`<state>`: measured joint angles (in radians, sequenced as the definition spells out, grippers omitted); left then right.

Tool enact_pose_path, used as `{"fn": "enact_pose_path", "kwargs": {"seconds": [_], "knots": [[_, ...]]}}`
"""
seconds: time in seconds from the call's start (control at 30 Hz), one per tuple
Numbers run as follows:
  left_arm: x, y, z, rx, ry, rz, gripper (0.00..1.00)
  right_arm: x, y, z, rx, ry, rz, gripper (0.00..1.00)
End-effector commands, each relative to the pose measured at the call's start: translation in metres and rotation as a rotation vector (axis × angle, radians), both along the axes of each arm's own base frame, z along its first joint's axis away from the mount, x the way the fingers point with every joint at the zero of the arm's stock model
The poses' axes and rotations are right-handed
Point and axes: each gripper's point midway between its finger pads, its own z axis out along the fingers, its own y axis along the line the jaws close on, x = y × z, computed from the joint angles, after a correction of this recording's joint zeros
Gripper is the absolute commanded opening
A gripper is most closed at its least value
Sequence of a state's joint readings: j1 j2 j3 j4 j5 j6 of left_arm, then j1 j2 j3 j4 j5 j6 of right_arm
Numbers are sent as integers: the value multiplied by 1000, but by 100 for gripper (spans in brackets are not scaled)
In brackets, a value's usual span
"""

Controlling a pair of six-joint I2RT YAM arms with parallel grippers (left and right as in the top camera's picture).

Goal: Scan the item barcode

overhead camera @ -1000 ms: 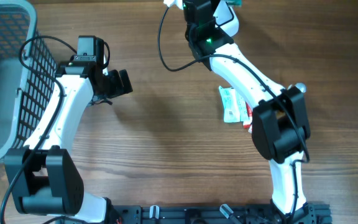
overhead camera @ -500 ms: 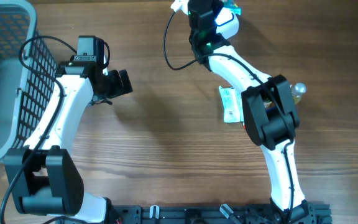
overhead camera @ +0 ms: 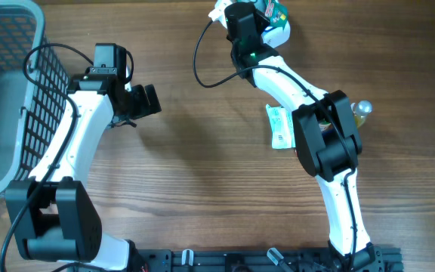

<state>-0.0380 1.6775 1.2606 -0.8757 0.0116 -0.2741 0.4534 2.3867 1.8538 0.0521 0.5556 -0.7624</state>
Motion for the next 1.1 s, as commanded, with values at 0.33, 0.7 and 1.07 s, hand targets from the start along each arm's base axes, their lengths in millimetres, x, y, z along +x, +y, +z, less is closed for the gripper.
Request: {"fn": "enact_pose_path", "kwargs": {"seconds": [0.33, 0.7, 1.07], "knots": [[-1, 3, -5, 12, 14, -3, 100, -5, 2, 73, 97, -118, -19, 4], [-1, 3, -5, 12, 14, -4, 100, -110, -8, 160, 431, 146, 7, 4], [-1, 3, -5, 12, 14, -4, 100, -264, 5, 10, 777, 996, -379, 4]]}}
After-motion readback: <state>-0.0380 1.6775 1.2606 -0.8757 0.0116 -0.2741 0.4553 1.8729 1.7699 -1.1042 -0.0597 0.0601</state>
